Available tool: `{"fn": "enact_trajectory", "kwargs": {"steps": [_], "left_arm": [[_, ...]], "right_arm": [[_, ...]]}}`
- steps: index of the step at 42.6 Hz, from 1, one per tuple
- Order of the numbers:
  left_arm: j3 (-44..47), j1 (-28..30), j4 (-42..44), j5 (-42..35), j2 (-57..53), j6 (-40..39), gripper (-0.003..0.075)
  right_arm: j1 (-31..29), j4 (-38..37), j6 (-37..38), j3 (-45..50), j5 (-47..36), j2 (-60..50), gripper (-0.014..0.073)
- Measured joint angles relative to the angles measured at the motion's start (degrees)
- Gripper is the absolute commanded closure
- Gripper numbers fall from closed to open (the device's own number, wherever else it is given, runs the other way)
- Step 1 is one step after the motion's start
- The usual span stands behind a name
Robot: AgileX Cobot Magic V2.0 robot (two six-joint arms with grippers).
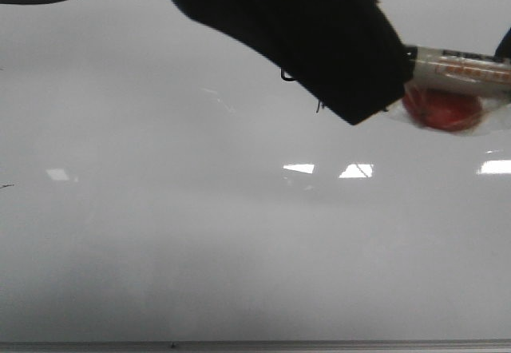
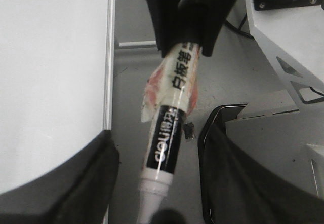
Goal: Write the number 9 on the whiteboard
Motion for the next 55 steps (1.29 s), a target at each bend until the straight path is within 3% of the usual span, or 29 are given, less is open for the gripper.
{"fn": "enact_trajectory", "kwargs": {"steps": [10, 13, 22, 25, 34, 40, 48, 55], "left_arm": [[-0.37, 0.0, -3.21, 0.32, 0.4, 5.04, 0.071], [-0.37, 0.0, -3.21, 0.81, 0.4, 5.54, 0.0738], [-0.37, 0.0, -2.63, 0.83, 0.43, 3.96, 0.0738], [-0.37, 0.0, 0.31, 0.73, 0.43, 0.18, 0.0738], [-0.37, 0.45, 22.06, 2.58, -2.94, -22.72, 0.0738], [-0.37, 4.73, 34.07, 5.43, -6.32, -38.78, 0.0739], [3.26, 16.42, 39.37, 5.6, -12.03, -48.96, 0.0739], [9.27, 29.55, 39.8, -0.89, -17.85, -54.18, 0.0739]], "right_arm": [[0.08, 0.1, -0.46, 0.0, 0.12, 0.0, 0.0613], [0.08, -0.01, -0.95, 0.0, 0.24, 0.0, 0.0524], [0.08, -0.13, -0.95, 0.0, 0.03, -0.12, 0.0106], [0.08, -1.23, 0.0, 0.0, 0.03, -0.53, 0.0053], [-2.31, -9.22, 11.0, 0.0, 0.03, -5.36, 0.0053], [-4.61, -13.35, 17.32, 0.0, 0.14, -8.95, 0.0053], [-5.64, -14.24, 19.17, 0.0, 0.36, -10.83, 0.0053], [-5.64, -14.24, 19.3, 0.0, 0.36, -10.83, 0.0053]]}}
